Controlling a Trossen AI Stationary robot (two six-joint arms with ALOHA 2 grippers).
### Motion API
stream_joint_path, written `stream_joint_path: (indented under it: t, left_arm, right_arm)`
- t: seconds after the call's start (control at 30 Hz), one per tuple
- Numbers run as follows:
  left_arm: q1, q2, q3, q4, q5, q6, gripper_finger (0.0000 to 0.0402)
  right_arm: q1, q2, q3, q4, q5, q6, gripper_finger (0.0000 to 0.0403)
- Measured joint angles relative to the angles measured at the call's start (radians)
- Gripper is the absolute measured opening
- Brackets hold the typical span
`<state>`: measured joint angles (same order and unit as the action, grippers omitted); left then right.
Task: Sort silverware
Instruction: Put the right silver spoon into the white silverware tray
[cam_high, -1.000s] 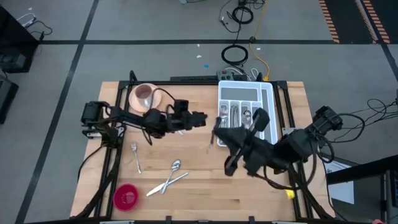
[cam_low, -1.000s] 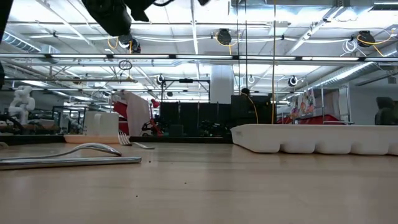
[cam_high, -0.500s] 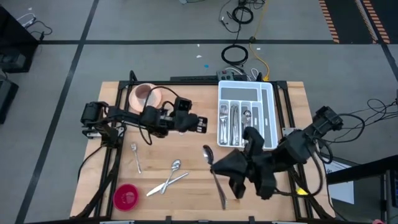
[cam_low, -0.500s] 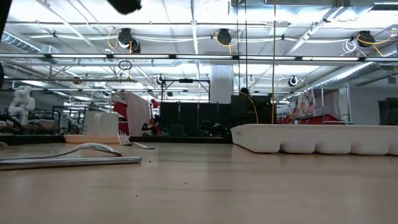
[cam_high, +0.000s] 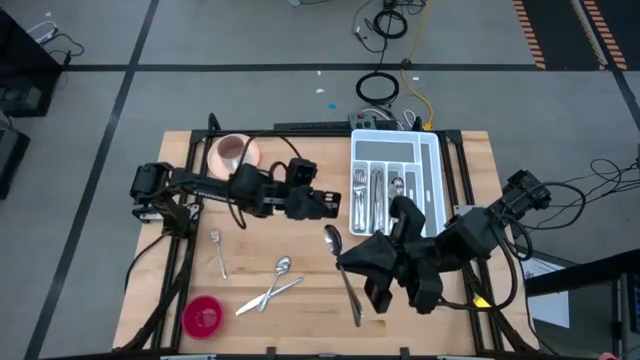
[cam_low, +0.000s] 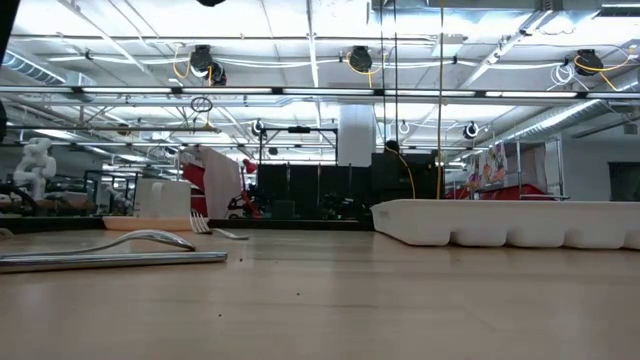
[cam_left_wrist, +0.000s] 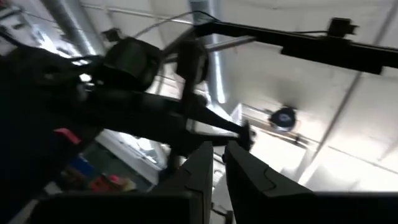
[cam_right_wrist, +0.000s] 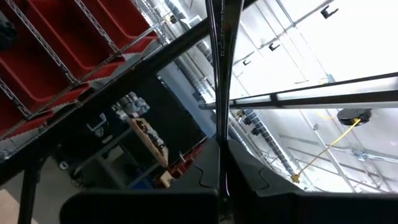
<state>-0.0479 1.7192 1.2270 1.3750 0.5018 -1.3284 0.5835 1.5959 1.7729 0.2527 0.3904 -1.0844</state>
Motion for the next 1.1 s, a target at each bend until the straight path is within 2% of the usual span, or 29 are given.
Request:
stream_joint_path:
  t: [0.27, 0.43, 0.7, 0.83, 0.97, 1.1]
  left_arm:
    - [0.015, 0.0, -0.002, -0.019, -0.03, 0.057, 0.0048]
    - [-0.001, 0.0, -0.002, -0.004, -0.005, 0.112, 0.0057]
    - [-0.007, 0.0, -0.002, 0.015, 0.017, 0.107, 0.0147]
    - [-0.007, 0.0, -0.002, 0.014, 0.013, 0.108, 0.0177]
    - [-0.007, 0.0, -0.002, 0.014, 0.019, 0.113, 0.018]
    - [-0.007, 0.0, -0.002, 0.002, 0.036, 0.113, 0.0161]
  right_arm:
    - [-0.002, 0.0, 0.0, -0.038, 0.015, 0.046, 0.0]
    - [-0.019, 0.0, 0.0, -0.062, 0.076, 0.056, 0.0]
    - [-0.033, 0.0, 0.0, -0.077, 0.076, 0.074, 0.0]
    - [-0.039, 0.0, 0.0, -0.098, 0.075, 0.083, 0.0]
    - [-0.054, 0.0, 0.0, -0.13, 0.075, 0.125, 0.0]
    - [-0.076, 0.0, 0.0, -0.158, 0.076, 0.165, 0.0]
